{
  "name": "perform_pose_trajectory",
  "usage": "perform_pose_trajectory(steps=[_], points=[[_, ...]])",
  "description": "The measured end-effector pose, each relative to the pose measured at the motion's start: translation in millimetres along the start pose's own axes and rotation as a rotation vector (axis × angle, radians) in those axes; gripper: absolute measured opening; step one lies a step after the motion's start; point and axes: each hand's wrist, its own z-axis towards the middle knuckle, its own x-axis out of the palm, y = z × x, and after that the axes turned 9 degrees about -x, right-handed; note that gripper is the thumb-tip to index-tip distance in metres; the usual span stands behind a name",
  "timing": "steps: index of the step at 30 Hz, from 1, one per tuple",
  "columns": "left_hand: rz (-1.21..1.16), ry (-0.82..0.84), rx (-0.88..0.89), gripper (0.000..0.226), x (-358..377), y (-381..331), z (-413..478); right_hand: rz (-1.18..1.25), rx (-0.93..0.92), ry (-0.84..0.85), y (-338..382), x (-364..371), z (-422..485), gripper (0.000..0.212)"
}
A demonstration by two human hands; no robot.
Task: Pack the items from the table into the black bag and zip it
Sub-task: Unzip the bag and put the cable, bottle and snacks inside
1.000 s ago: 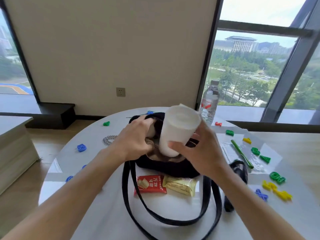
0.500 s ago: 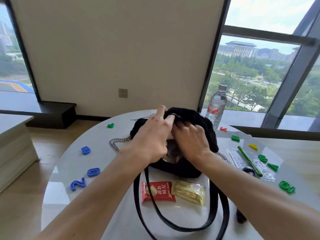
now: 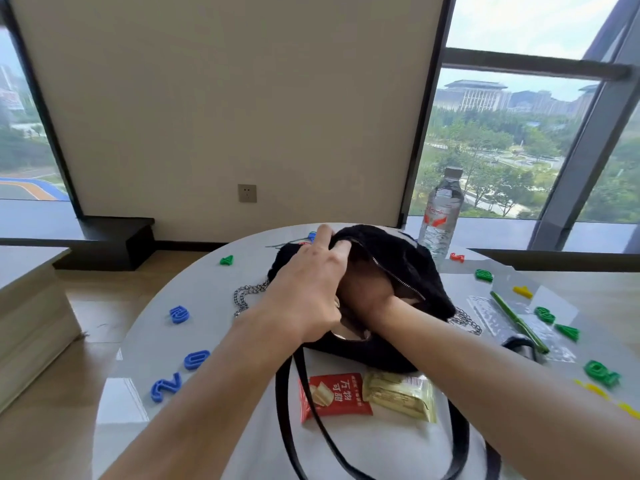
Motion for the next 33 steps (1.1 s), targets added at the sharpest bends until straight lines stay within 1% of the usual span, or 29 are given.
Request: perform_pose_trajectory(steps=[1, 3, 5, 7, 8, 9, 10, 12, 14, 16, 17, 18, 20, 23, 25, 26, 28, 31, 33], points=[[-0.014, 0.003, -0.001, 0.036, 0.5, 1.8, 1.3, 0.03, 0.001, 0.027, 0.5, -0.8, -3.4, 0.037], [-0.051, 0.019, 0.014, 0.046, 1.9, 5.3, 2.5, 0.129, 0.0, 0.022, 1.2, -13.7, -19.1, 0.034], [-0.084, 0.038, 0.043, 0.056, 0.4, 8.3, 2.3, 0.205, -0.078, -0.158, -3.0, -28.1, -48.4, 0.03], [-0.122, 0.04, 0.07, 0.055, -1.4, 10.3, 2.7, 0.319, -0.16, -0.315, -14.2, -45.9, -80.5, 0.025], [-0.138, 0.037, 0.078, 0.054, -1.7, 10.8, 2.8, 0.356, -0.156, -0.409, -24.5, -50.7, -93.0, 0.025], [-0.152, 0.029, 0.084, 0.053, -1.8, 10.6, 3.7, 0.388, -0.105, -0.503, -37.6, -54.4, -100.7, 0.027], [-0.163, 0.021, 0.088, 0.053, -1.7, 10.3, 4.2, 0.429, -0.012, -0.586, -52.2, -55.9, -102.4, 0.027], [-0.174, 0.011, 0.097, 0.055, 0.2, 9.0, 5.1, 0.501, 0.238, -0.722, -87.3, -54.0, -93.4, 0.026], [-0.171, 0.001, 0.106, 0.058, 2.6, 8.0, 6.1, 0.549, 0.477, -0.784, -125.3, -44.4, -76.0, 0.022], [-0.172, -0.01, 0.113, 0.06, 4.4, 8.8, 5.8, 0.585, 0.651, -0.779, -158.4, -27.9, -58.7, 0.017], [-0.176, -0.012, 0.117, 0.061, 5.0, 9.7, 5.7, 0.601, 0.724, -0.77, -170.7, -17.9, -51.4, 0.019], [-0.18, -0.012, 0.121, 0.062, 5.5, 10.9, 5.2, 0.617, 0.783, -0.753, -180.5, -7.5, -44.9, 0.026], [-0.195, -0.014, 0.124, 0.065, 6.1, 13.2, 4.9, 0.632, 0.854, -0.662, -194.7, 15.0, -31.8, 0.049], [-0.208, -0.022, 0.141, 0.068, 6.5, 13.6, 4.6, 0.694, 0.91, -0.404, -206.2, 42.4, -13.2, 0.093], [-0.204, -0.018, 0.157, 0.069, 7.7, 15.1, 5.4, 0.795, 0.928, -0.34, -211.8, 57.1, -2.3, 0.112], [-0.206, -0.016, 0.164, 0.069, 8.3, 16.2, 6.2, 0.826, 0.93, -0.346, -215.1, 64.4, 1.7, 0.116], [-0.212, -0.019, 0.172, 0.069, 9.4, 19.5, 6.4, 0.87, 0.945, -0.357, -219.3, 76.5, 8.9, 0.114], [-0.215, -0.018, 0.175, 0.068, 11.0, 21.2, 5.1, 0.94, 0.985, -0.346, -220.5, 90.2, 18.1, 0.105], [-0.217, -0.019, 0.176, 0.065, 10.7, 21.7, 4.6, 0.973, 1.007, -0.345, -218.5, 97.9, 24.4, 0.094]])
